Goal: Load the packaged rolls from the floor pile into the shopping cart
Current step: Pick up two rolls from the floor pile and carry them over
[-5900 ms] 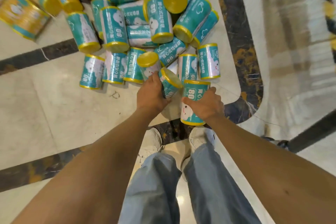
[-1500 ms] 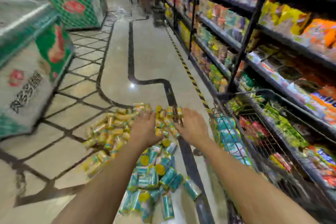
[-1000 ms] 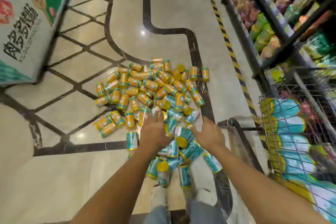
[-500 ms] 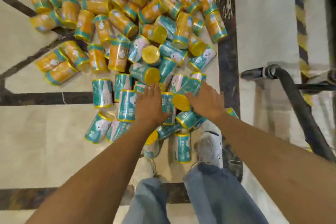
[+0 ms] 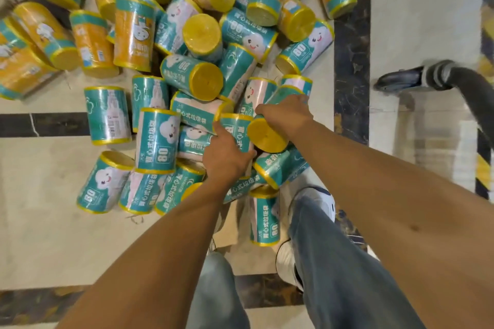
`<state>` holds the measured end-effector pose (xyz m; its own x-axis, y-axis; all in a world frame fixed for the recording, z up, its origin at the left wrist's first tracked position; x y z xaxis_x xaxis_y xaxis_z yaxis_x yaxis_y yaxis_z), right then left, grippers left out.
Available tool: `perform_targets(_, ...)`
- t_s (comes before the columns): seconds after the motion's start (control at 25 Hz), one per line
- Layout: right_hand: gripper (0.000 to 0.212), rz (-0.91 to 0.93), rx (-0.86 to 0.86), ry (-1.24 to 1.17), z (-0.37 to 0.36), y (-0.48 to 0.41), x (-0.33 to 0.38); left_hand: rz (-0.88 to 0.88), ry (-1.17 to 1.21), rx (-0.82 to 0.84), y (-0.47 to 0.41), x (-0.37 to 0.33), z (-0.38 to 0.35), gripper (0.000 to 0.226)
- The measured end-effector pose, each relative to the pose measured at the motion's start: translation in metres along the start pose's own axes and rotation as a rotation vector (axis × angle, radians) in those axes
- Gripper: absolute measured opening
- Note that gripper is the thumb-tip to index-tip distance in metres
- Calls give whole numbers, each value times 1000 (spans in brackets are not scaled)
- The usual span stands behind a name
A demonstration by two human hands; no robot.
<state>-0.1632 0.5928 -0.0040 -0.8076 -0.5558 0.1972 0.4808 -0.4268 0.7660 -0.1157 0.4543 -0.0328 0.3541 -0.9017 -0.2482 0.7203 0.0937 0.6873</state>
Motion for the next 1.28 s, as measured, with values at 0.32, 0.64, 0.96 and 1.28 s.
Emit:
perform_targets(0.32,95,109,-147,71,60,109,12,-95,-66,-68,61,-30,129,89)
perform_targets(0.64,94,318,-478,-12,251,313,89,-340,-66,-205,225,-148,360,90)
perform_targets(0.96,93,298,-875,-293,439,524,46,-685,-3,-335,436,-286,513,78)
perform_targets(1.28,94,99,-1131,-398,526,627,-108,-1016,-127,-290,602,-416,465,80)
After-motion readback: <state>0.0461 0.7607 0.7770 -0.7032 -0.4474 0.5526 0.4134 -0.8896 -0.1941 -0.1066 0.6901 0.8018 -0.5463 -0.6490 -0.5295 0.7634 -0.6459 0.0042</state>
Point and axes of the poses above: each hand's wrist, its own y-axis away from the middle knuckle, its own z-axis out of the back of the hand, x = y × z, the point moved 2 cm from there along -y, towards the middle knuckle, and after that the axes turned 1 degree about y, right-handed, at the moved point
